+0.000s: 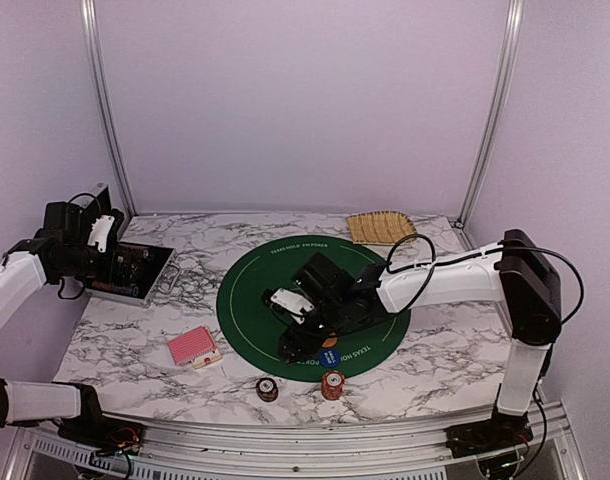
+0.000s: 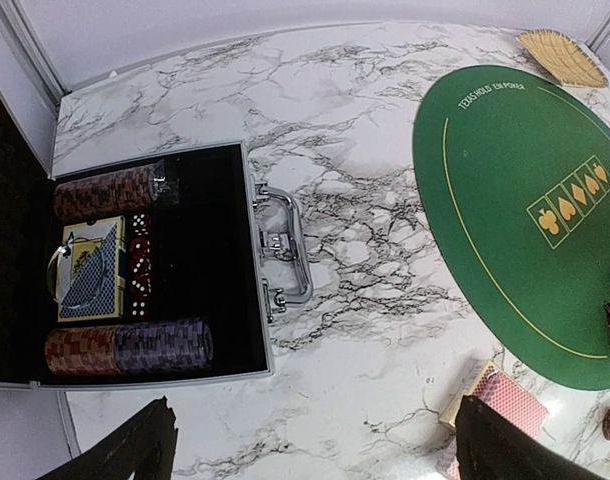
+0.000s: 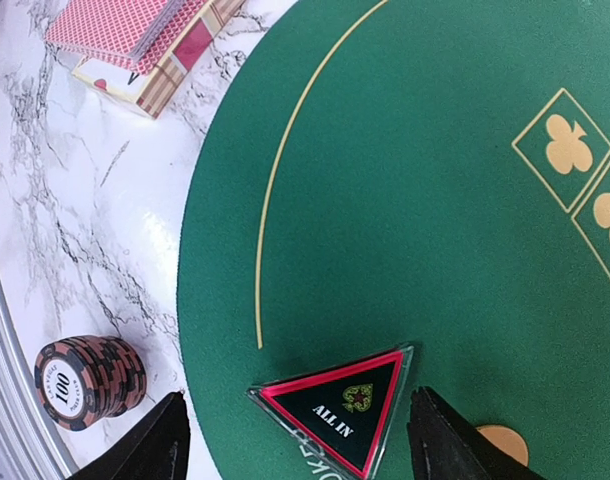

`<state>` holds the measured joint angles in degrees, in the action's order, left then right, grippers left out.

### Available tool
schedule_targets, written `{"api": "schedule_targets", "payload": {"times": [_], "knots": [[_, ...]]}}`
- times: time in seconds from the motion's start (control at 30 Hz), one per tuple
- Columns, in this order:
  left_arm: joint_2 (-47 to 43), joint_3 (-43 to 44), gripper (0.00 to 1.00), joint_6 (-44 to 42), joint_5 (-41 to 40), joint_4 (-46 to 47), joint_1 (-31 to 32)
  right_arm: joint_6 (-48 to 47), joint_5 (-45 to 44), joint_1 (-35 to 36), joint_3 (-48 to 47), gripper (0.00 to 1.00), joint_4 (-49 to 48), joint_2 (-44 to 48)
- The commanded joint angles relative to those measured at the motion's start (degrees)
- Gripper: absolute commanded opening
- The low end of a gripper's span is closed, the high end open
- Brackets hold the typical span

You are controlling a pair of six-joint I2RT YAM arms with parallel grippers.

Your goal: Distribute texas hold em gaming equipment

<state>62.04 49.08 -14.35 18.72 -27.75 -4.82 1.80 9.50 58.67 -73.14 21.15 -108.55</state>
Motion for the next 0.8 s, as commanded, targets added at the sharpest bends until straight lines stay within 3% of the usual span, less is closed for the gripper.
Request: {"api": "schedule_targets", "payload": {"times": [0.0,0.77], "knots": [[0.0,2.4,0.99,-0.6,1.5,-1.8,-0.3,-0.3,1.0,0.6,-0.5,0.73,1.1,-1.2],[0.4,4.8,0.99,-1.1,5.0,-3.4,-0.3,-1.4,0.8,0.6,4.3,0.72,3.7,0.4]]}}
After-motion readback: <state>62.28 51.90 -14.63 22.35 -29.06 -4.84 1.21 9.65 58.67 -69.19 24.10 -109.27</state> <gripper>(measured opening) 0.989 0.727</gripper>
